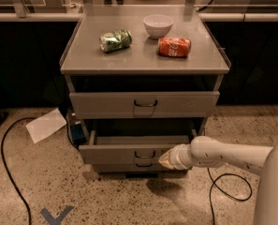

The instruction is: Close middle drawer

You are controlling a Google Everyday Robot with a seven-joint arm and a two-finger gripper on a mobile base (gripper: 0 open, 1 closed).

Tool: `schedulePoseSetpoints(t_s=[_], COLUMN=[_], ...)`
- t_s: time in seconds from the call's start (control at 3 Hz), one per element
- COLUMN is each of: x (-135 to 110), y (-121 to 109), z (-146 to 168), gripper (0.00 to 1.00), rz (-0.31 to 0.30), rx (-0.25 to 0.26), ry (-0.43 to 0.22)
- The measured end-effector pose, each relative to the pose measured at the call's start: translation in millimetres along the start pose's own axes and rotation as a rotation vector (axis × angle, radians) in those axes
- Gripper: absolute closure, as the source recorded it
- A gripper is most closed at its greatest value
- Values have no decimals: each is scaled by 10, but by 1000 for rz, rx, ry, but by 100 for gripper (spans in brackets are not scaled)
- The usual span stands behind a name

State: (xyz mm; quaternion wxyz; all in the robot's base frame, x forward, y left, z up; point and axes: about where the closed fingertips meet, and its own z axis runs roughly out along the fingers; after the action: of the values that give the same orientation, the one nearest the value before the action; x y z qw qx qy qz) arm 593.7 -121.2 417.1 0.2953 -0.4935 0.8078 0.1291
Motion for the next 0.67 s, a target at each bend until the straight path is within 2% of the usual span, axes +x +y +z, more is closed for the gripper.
schedulePoseSetpoints(t_s=[0.33, 0.67], x=[-58, -130], y=[-169, -578], z=[82, 176], gripper=[100, 100], rz=[-23, -38], rx=[14, 79], ry=[13, 48])
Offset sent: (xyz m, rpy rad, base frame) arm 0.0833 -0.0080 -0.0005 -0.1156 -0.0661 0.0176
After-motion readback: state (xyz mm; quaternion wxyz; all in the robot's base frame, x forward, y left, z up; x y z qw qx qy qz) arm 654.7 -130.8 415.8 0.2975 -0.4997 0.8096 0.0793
